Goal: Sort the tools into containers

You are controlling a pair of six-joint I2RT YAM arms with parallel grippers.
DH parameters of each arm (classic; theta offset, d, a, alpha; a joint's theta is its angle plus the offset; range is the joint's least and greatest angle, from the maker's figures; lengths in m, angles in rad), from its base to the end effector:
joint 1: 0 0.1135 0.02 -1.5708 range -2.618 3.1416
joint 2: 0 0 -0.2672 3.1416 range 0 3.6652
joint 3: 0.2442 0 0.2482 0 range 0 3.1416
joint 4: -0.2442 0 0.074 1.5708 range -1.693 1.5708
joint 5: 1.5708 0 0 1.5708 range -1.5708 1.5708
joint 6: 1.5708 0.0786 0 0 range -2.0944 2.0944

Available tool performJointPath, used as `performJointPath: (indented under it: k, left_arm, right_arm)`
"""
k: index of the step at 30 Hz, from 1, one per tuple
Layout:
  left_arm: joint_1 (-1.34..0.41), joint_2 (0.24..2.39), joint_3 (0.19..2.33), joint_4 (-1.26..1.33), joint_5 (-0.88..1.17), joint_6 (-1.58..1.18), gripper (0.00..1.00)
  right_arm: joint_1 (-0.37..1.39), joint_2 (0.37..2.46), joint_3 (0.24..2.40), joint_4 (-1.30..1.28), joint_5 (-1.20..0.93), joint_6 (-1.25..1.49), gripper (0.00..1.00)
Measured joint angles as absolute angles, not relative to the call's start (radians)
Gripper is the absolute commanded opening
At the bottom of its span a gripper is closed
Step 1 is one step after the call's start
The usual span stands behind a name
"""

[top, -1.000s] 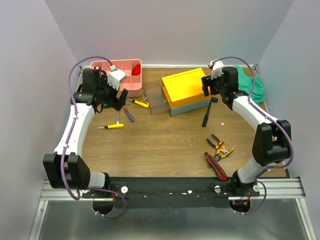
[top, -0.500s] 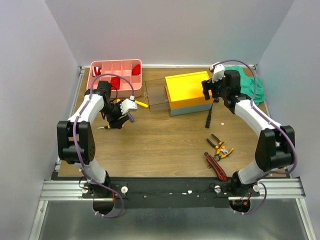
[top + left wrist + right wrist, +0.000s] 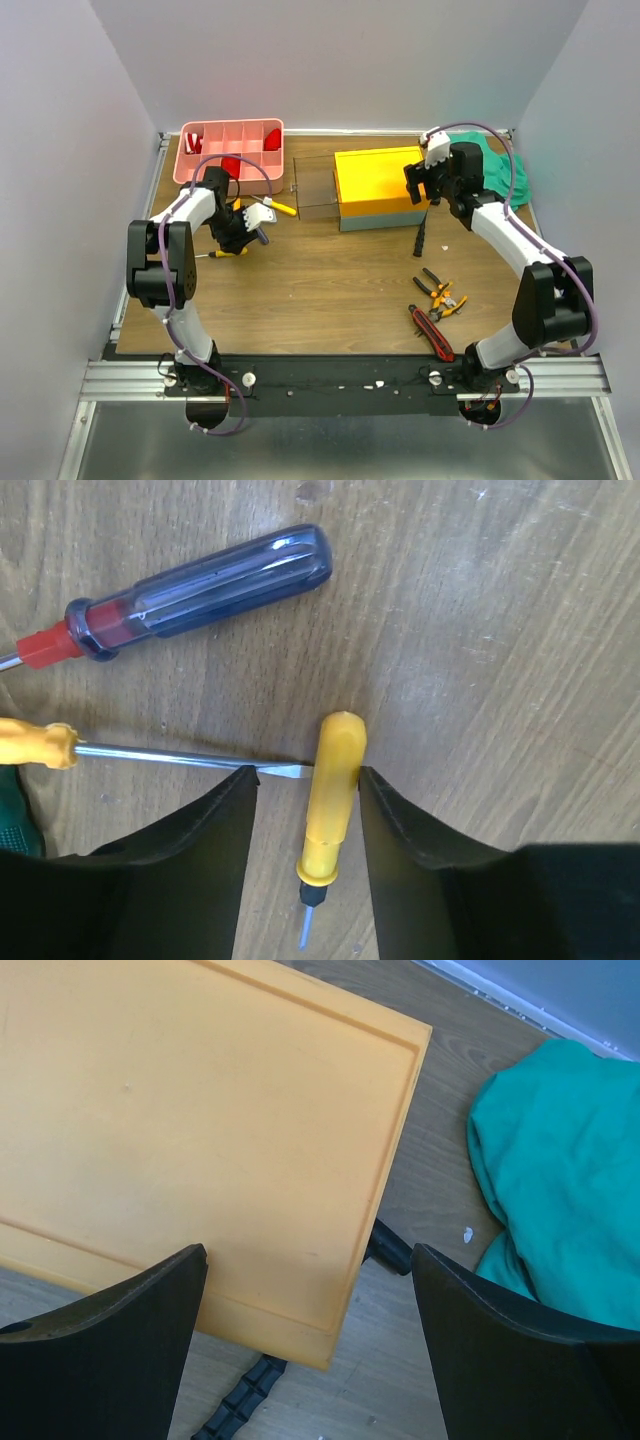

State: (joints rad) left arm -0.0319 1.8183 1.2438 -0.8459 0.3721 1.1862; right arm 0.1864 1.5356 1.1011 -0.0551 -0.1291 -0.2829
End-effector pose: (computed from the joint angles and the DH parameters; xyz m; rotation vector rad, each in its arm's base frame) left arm 0.3412 -0.0395 0.1465 1.6320 2.2705 -0.3261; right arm 0.3798 0.0819 0.2621 -0.5554 1.9804 0.0732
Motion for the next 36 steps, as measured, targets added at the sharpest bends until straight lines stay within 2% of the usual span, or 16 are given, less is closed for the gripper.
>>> performJointPath:
  k: [8,11,12,15,17,23,26,27,30,32,36]
  left_arm:
    - [-0.032,1.826,1.222,-0.836,0.349,1.206,0.42]
    - [-0.032,1.826,1.203,-0.843,0.343,1.213,0.35]
    - [-0.032,1.826,1.202,-0.845,0.342,1.215,0.28]
    - [-0.032,1.826,1.204,-0.851,0.34,1.215,0.19]
    - [-0.032,1.829,1.216,-0.883,0.347,1.213,0.16]
    - [-0.036,1.822,1.461,-1.09,0.498,1.166,0.09]
    - [-0.057,1.821,1.751,-1.132,0.616,1.067,0.05]
    - [-0.068,1.82,1.83,-1.122,0.654,1.024,0.01]
    - [-0.11,1.819,1.986,-1.039,0.766,0.839,0.0]
    - [-0.136,1.817,2.001,-0.925,0.816,0.681,0.0]
    - [-0.202,1.816,1.843,-0.574,0.831,0.319,0.0]
  right_arm:
    - [0.186,1.557,1.175,-0.157,-0.149,-0.292,0.92]
    - [0.186,1.562,1.205,-0.194,-0.152,-0.292,0.92]
    - [0.186,1.562,1.217,-0.204,-0.152,-0.292,0.92]
    - [0.186,1.563,1.247,-0.221,-0.155,-0.29,0.92]
    - [0.186,1.563,1.266,-0.228,-0.158,-0.289,0.92]
    - [0.186,1.563,1.303,-0.236,-0.163,-0.288,0.93]
    - [0.186,1.563,1.315,-0.235,-0.163,-0.288,0.93]
    - [0.186,1.563,1.315,-0.236,-0.163,-0.287,0.93]
    - [0.186,1.563,1.314,-0.235,-0.163,-0.287,0.93]
    - [0.186,1.563,1.314,-0.235,-0.163,-0.287,0.93]
    - [0.186,1.563,1.307,-0.235,-0.163,-0.29,0.93]
